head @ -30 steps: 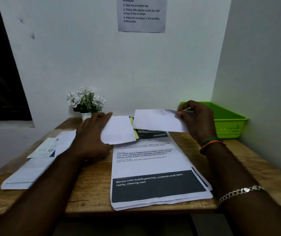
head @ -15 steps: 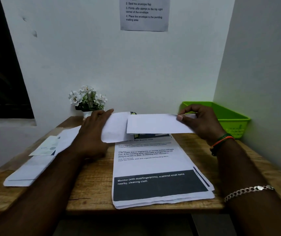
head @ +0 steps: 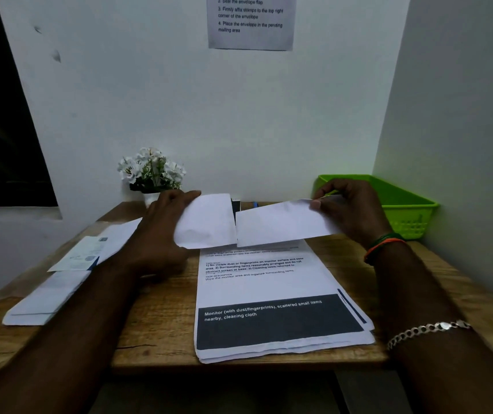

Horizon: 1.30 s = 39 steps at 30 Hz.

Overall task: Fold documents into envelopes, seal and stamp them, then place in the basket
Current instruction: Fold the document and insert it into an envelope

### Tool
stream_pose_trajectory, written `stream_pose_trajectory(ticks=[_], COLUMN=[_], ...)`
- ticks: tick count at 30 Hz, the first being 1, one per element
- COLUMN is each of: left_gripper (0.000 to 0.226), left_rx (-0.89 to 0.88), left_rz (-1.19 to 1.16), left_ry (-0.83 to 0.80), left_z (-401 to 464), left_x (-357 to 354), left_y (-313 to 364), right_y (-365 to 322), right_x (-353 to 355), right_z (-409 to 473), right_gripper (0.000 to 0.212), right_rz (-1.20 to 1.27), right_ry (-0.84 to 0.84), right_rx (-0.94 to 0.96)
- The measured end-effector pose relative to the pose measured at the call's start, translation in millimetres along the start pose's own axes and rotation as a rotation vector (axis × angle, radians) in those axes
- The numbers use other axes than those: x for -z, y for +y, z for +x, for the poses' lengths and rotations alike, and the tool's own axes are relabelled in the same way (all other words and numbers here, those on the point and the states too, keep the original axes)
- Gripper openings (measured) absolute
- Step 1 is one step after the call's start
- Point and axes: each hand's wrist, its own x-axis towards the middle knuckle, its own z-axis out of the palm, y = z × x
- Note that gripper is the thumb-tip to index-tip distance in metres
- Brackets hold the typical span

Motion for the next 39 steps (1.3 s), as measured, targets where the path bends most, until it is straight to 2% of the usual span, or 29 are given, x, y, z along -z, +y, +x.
stream_pose_trajectory(ticks=[7, 11, 15, 17, 21, 27, 30, 32, 35, 37, 39], left_gripper=[0.11, 0.111, 0.097, 0.102, 0.112, 0.113, 0.101, 0.09, 0.077, 0.073, 0.081], left_rx=[-0.003, 0.023, 0.139, 0.138, 0.133, 0.175, 0.193, 0.211, 0.234, 0.226, 0.219], left_rz=[-0.069, 0.005, 0.082, 0.137, 0.219, 0.185, 0.119, 0.048, -0.07, -0.081, -0.063], left_ry=[-0.113, -0.292, -0.463, -0.507, -0.527, -0.513, -0.451, -0.415, -0.369, -0.357, -0.359], left_z=[-1, 2, 8, 14, 31, 39, 35, 32, 27, 25, 25], left_x=[5, 0, -13, -20, -22, -38, -41, -40, -39, -39, -40], left_y=[-1, 4, 12, 16, 28, 45, 41, 36, 29, 27, 26], right_y=[-6, -3, 3, 3, 2, 4, 2, 0, -6, -6, -3], right_x=[8, 8, 7, 6, 4, 3, 6, 8, 4, 0, -2], right_z=[-4, -3, -3, -2, -2, -5, -3, 0, -2, -5, -5], right_gripper=[0.013, 0.013, 0.011, 0.014, 0.019, 0.011, 0.009, 0.008, 0.009, 0.011, 0.011], right_rz=[0.135, -0.063, -0.245, -0.279, -0.276, -0.298, -0.27, -0.166, 0.021, -0.014, -0.125], right_ry=[-0.077, -0.111, -0.021, 0.02, 0.091, 0.067, 0.216, 0.244, 0.114, 0.01, -0.054], right_rx=[0.039, -0.015, -0.121, -0.167, -0.234, -0.248, -0.245, -0.2, -0.13, -0.124, -0.143])
